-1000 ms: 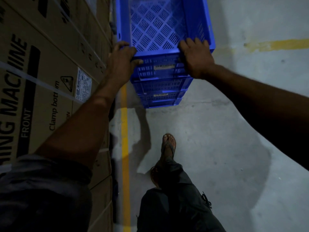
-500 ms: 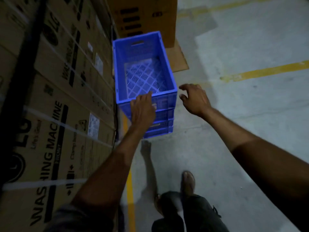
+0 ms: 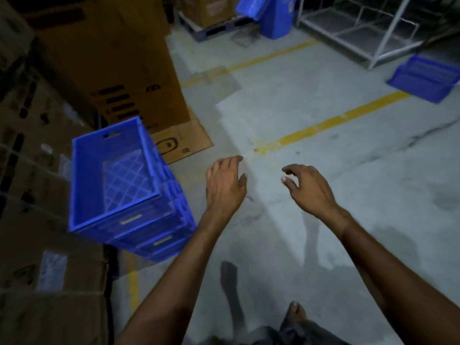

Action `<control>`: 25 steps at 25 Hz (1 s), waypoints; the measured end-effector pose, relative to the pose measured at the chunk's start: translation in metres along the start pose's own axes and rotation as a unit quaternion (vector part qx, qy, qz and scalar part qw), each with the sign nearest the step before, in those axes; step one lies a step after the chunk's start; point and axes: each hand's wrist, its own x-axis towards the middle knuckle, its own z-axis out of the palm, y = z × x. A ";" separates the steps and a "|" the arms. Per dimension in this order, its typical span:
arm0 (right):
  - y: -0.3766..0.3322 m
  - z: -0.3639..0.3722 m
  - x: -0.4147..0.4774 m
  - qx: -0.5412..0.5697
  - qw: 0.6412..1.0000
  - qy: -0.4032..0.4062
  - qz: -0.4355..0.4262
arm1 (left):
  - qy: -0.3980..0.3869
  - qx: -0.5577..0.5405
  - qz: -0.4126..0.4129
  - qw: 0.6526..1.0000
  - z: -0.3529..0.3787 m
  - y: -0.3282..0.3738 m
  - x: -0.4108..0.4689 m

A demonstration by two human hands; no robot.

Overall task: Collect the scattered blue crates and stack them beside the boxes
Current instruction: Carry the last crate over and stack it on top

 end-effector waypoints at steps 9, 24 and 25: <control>0.176 -0.130 0.072 0.018 0.992 0.089 0.086 | -0.015 -0.063 0.099 0.993 0.082 0.205 0.144; 0.449 -0.289 0.307 0.065 0.943 0.213 0.248 | -0.091 -0.175 0.232 0.953 0.254 0.457 0.483; 0.473 -0.300 0.321 0.069 0.938 0.218 0.258 | -0.092 -0.182 0.244 0.948 0.266 0.480 0.504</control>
